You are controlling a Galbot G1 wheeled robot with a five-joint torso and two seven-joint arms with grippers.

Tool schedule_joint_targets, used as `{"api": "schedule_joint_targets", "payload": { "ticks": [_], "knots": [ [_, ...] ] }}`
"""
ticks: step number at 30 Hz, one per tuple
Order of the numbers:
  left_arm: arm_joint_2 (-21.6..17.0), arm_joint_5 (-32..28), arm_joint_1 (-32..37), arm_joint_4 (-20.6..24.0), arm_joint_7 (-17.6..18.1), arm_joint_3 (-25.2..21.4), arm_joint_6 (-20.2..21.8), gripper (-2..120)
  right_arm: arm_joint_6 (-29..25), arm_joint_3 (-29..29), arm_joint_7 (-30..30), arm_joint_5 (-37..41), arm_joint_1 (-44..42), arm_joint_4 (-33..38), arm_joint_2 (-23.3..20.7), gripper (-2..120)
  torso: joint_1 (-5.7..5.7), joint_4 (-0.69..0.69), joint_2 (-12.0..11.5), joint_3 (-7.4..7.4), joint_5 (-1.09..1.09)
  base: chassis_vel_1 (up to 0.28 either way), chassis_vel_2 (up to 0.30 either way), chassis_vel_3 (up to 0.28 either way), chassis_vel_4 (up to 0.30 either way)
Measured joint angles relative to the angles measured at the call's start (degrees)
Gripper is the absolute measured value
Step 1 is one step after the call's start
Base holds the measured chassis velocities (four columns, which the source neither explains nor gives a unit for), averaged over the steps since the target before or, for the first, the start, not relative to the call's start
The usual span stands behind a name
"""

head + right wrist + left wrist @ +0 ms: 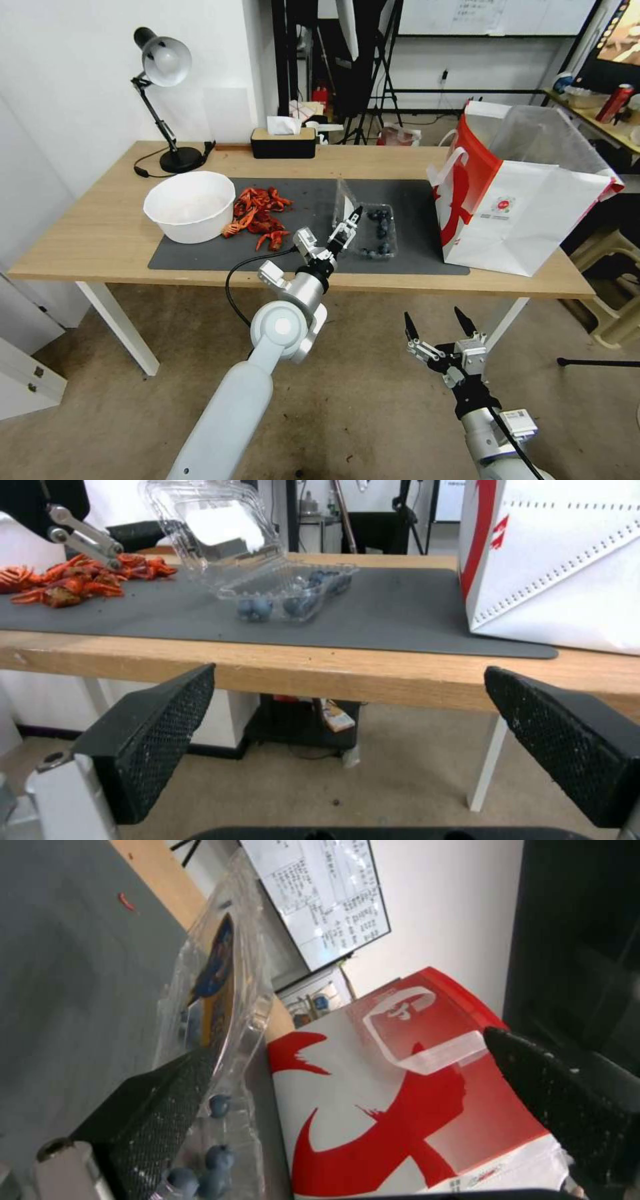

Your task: Close the takeout container lid, then place the container into the takeout bag.

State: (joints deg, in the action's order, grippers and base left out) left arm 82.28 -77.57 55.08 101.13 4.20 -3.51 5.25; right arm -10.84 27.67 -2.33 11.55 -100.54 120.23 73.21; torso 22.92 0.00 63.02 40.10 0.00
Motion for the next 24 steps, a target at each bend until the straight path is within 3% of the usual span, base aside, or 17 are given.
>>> {"api": "schedule_joint_targets", "payload": {
  "ticks": [10, 24],
  "knots": [
    [-0.9, -0.4, -0.9, -2.6, -5.2, 0.0, 0.3, 100, -0.2, -0.3, 0.1, -0.4, 0.0, -0.2, 0.1, 100, 0.0, 0.0, 0.0, 0.0, 0.0, 0.0, 0.0, 0.0, 0.0],
    [-3.1, -1.0, -3.2, -6.0, -15.6, 0.1, 2.7, 100, -0.4, -0.4, 0.1, -0.6, -0.2, -0.4, 0.0, 100, 0.0, 0.0, 0.0, 0.0, 0.0, 0.0, 0.0, 0.0, 0.0]
  ]
}}
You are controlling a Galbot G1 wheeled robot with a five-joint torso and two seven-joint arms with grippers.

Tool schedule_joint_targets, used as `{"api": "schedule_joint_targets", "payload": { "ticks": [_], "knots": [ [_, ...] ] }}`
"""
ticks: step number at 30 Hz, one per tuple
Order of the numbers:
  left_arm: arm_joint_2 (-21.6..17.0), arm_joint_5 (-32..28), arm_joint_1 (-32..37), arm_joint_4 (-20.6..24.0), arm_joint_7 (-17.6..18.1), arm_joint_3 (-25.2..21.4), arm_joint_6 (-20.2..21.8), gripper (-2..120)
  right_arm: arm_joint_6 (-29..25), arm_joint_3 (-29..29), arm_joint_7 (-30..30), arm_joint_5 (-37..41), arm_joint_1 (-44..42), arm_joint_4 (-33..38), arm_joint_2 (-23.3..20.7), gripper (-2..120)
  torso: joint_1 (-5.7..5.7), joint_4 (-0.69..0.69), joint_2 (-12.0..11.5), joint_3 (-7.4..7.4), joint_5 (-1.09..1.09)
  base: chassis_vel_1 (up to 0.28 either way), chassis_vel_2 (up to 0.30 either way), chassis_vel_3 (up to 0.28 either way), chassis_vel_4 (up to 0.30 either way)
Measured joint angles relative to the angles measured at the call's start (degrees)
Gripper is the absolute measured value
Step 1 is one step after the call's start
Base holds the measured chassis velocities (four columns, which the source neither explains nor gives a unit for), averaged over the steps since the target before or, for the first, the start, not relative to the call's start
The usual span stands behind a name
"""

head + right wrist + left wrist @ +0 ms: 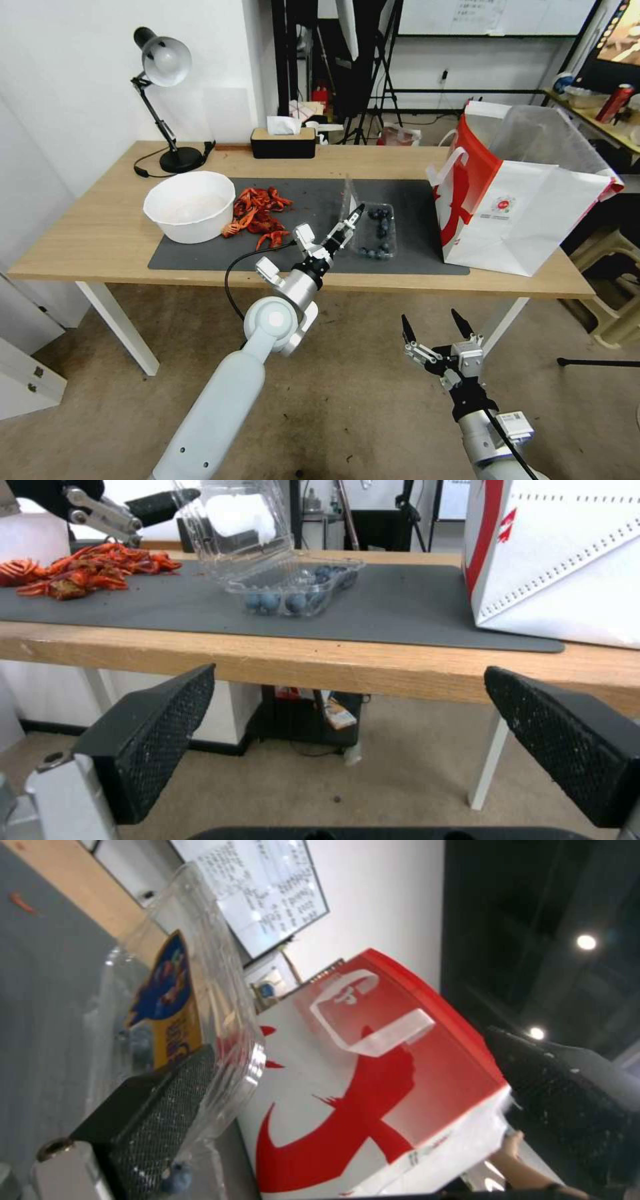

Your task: Close the takeout container lid, then place the container into the takeout bag.

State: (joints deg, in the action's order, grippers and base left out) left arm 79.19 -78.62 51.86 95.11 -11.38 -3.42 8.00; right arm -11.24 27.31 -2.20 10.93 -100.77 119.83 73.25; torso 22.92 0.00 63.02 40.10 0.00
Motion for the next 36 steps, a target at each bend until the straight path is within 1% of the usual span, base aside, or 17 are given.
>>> {"api": "schedule_joint_targets", "payload": {
  "ticks": [3, 7, 12, 22, 24, 26, 28, 29, 32, 33, 34, 36],
  "knots": [
    [-0.4, -0.1, -0.7, -1.2, -2.5, 0.0, 0.8, 100, 0.0, 0.0, 0.0, 0.0, 0.0, -0.1, 0.0, 100, 0.0, 0.0, 0.0, 0.0, 0.0, 0.0, 0.0, 0.0, 0.0],
    [-0.7, -0.2, -1.5, -2.4, -3.6, 0.1, 1.0, 100, -0.1, 0.0, 0.0, -0.1, -0.1, -0.1, 0.0, 100, 0.0, 0.0, 0.0, 0.0, 0.0, 0.0, 0.0, 0.0, 0.0],
    [-0.9, -0.6, -2.3, -3.5, -3.8, 0.3, 1.2, 100, -0.1, -0.1, 0.1, -0.2, 0.0, -0.4, 0.1, 100, 0.0, 0.0, 0.0, 0.0, 0.0, 0.0, 0.0, 0.0, 0.0],
    [-1.4, -2.9, -5.6, -5.4, -2.9, 1.5, 2.7, 100, -0.2, -0.1, 0.1, -0.4, -0.1, -0.5, -0.1, 100, 0.0, 0.0, 0.0, 0.0, 0.0, 0.0, 0.0, 0.0, 0.0],
    [-1.4, -4.5, -6.6, -5.6, -2.3, 2.0, 3.6, 95, -0.2, -0.1, 0.1, -0.4, -0.1, -0.5, -0.1, 100, 0.0, 0.0, 0.0, 0.0, 0.0, 0.0, 0.0, 0.0, 0.0],
    [-1.4, -5.2, -7.0, -5.7, -1.6, 2.1, 3.8, 93, -0.2, -0.1, 0.1, -0.4, -0.1, -0.5, -0.1, 100, 0.0, 0.0, 0.0, 0.0, 0.0, 0.0, 0.0, 0.0, 0.0],
    [-1.2, -6.8, -7.8, -6.0, 0.2, 2.3, 4.2, 85, -0.3, -0.1, 0.1, -0.6, -0.1, -0.5, 0.0, 100, 0.0, 0.0, 0.0, 0.0, 0.0, 0.0, 0.0, 0.0, 0.0],
    [-1.2, -6.8, -7.8, -6.0, 0.2, 2.3, 4.2, 85, -0.3, -0.1, 0.1, -0.6, -0.1, -0.5, 0.0, 100, 0.0, 0.0, 0.0, 0.0, 0.0, 0.0, 0.0, 0.0, 0.0],
    [-1.0, -7.8, -8.9, -6.7, 2.4, 2.5, 4.7, 73, -0.5, -0.4, 0.1, -0.9, -0.1, -0.7, 0.3, 100, 0.0, 0.0, 0.0, 0.0, 0.0, 0.0, 0.0, 0.0, 0.0],
    [-1.0, -7.8, -8.9, -6.7, 2.4, 2.5, 4.7, 73, -0.5, -0.4, 0.1, -0.9, -0.1, -0.7, 0.3, 100, 0.0, 0.0, 0.0, 0.0, 0.0, 0.0, 0.0, 0.0, 0.0],
    [-1.1, -7.9, -9.3, -7.1, 4.0, 3.1, 5.0, 65, -0.6, -0.5, 0.2, -1.2, -0.1, -0.8, 0.4, 100, 0.0, 0.0, 0.0, 0.0, 0.0, 0.0, 0.0, 0.0, 0.0],
    [-1.1, -8.0, -9.6, -7.3, 4.9, 3.7, 5.2, 55, -0.7, -0.5, 0.2, -1.4, -0.2, -0.9, 0.4, 100, 0.0, 0.0, 0.0, 0.0, 0.0, 0.0, 0.0, 0.0, 0.0]
  ]
}}
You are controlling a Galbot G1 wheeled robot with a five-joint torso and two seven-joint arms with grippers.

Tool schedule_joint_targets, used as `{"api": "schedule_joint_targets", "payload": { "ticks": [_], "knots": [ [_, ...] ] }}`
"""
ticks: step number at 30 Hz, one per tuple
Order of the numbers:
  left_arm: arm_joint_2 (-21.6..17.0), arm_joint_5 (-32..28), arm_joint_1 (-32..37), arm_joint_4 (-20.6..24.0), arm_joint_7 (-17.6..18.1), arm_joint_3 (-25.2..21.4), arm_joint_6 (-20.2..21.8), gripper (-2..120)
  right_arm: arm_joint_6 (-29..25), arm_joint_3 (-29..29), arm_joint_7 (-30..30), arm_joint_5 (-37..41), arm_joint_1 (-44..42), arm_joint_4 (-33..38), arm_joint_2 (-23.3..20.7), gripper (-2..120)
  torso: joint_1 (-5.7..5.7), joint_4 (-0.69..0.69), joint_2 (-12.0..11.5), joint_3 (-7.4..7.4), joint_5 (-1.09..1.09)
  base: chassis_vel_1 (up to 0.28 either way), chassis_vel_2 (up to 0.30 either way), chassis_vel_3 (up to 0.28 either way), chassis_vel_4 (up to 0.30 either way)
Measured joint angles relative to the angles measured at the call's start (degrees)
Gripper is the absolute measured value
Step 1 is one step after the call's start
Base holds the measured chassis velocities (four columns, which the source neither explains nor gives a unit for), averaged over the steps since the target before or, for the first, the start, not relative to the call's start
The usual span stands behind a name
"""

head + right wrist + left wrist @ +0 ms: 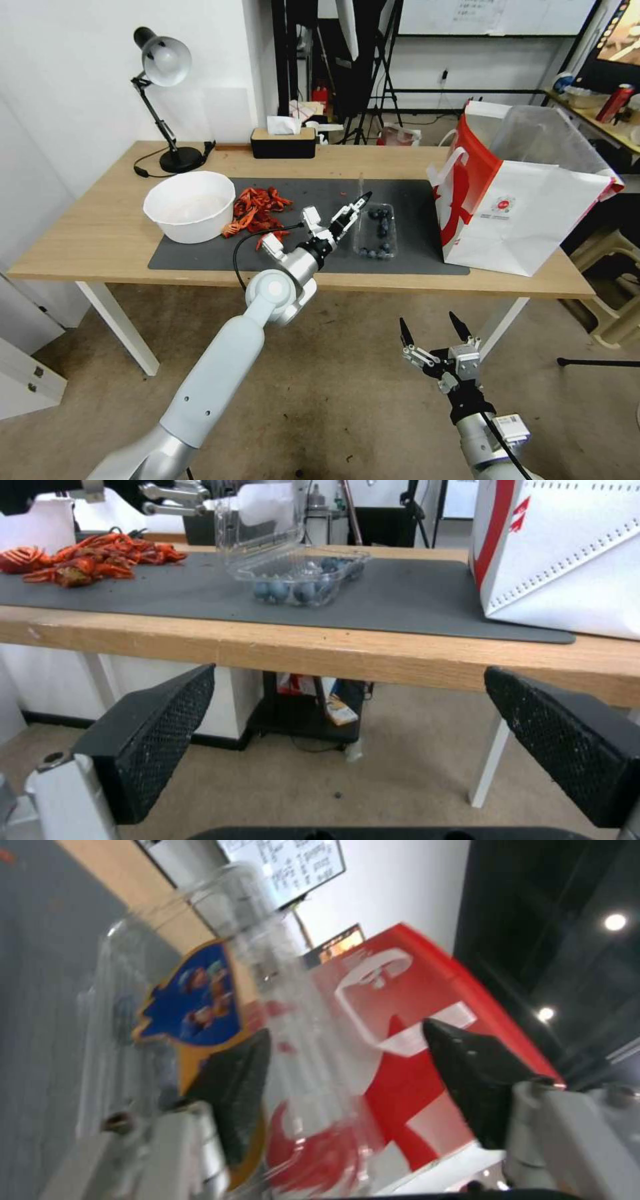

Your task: Close the takeout container lid, then place the container into the takeout bag.

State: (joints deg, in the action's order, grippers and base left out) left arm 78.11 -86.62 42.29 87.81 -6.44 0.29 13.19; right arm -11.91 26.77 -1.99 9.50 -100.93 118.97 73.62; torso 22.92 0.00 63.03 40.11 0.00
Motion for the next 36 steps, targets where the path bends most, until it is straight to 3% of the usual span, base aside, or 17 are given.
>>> {"api": "schedule_joint_targets", "payload": {
  "ticks": [15, 30, 36],
  "knots": [
    [1.2, -1.2, -1.2, -1.0, 3.9, 0.7, 0.3, 1, -0.5, -0.2, 0.4, -1.1, -0.4, -0.2, 0.2, 100, 0.0, 0.0, 0.0, -0.01, 0.0, 0.0, 0.0, 0.0, 0.0],
    [1.9, 1.7, -1.2, -0.8, 5.3, 2.5, 0.8, 0, -0.8, 0.0, 0.5, -1.2, -0.5, -0.1, 0.1, 100, -0.01, 0.0, 0.0, -0.01, -0.01, 0.0, 0.0, 0.0, 0.0],
    [2.4, 4.2, -1.9, -0.9, 7.4, 3.8, 1.8, 0, -0.9, 0.0, 0.5, -1.2, -0.5, -0.1, 0.3, 100, -0.01, 0.0, 0.0, 0.0, 0.0, 0.0, 0.0, 0.0, 0.0]
  ]
}}
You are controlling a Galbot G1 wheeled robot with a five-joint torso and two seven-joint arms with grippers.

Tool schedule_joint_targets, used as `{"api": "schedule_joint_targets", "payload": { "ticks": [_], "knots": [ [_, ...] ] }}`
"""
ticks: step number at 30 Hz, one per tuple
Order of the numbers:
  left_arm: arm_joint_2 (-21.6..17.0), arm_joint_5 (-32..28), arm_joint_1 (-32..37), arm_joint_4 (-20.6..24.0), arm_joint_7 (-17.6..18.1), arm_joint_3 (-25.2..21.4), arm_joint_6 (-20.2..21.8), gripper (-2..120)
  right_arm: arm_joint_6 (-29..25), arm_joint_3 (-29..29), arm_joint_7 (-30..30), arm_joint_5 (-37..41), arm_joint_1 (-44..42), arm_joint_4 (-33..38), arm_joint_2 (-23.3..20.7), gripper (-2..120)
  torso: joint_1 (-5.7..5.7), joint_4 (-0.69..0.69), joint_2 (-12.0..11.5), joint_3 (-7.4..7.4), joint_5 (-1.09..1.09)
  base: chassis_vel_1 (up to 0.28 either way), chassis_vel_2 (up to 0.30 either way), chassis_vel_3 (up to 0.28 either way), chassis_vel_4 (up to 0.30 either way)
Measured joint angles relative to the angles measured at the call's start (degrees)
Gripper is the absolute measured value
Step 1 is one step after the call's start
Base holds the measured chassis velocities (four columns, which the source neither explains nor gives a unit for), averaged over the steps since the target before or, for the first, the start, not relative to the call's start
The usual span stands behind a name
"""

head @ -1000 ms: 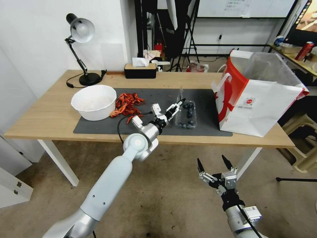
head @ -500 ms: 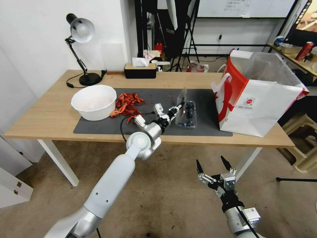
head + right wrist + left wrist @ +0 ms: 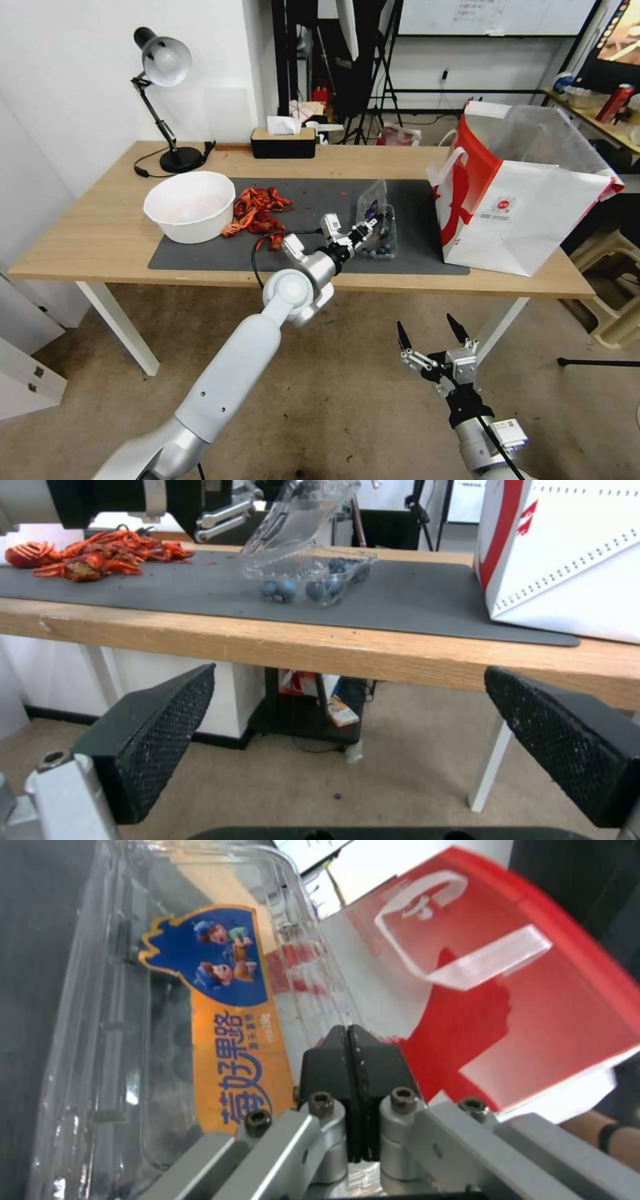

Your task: Close the takeout container lid, then place the container into the takeout bag.

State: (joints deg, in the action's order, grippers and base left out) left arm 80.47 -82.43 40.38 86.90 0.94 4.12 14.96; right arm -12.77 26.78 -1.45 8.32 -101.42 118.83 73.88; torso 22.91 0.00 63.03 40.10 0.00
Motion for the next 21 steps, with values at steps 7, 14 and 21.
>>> {"api": "schedule_joint_targets", "payload": {
  "ticks": [7, 14, 21],
  "knots": [
    [-0.2, 2.6, -0.9, -0.2, 2.5, 0.9, 1.5, 0, 0.0, 0.0, 0.0, 0.2, 0.0, 0.2, -0.1, 100, 0.0, 0.0, 0.0, 0.0, 0.0, 0.0, 0.0, 0.0, 0.0],
    [-0.7, 6.4, -1.8, -0.1, 6.1, 1.8, 4.2, 0, 0.2, 0.0, 0.1, 0.6, 0.1, 0.7, -0.4, 100, 0.0, 0.0, 0.0, 0.0, 0.0, 0.0, 0.0, 0.0, 0.0],
    [-0.8, 9.0, -2.9, 0.4, 10.2, 2.5, 8.0, 0, 0.5, 0.0, 0.1, 1.1, 0.3, 1.2, -1.1, 100, 0.01, 0.0, 0.0, 0.0, 0.0, 0.0, 0.0, 0.0, 0.0]
  ]
}}
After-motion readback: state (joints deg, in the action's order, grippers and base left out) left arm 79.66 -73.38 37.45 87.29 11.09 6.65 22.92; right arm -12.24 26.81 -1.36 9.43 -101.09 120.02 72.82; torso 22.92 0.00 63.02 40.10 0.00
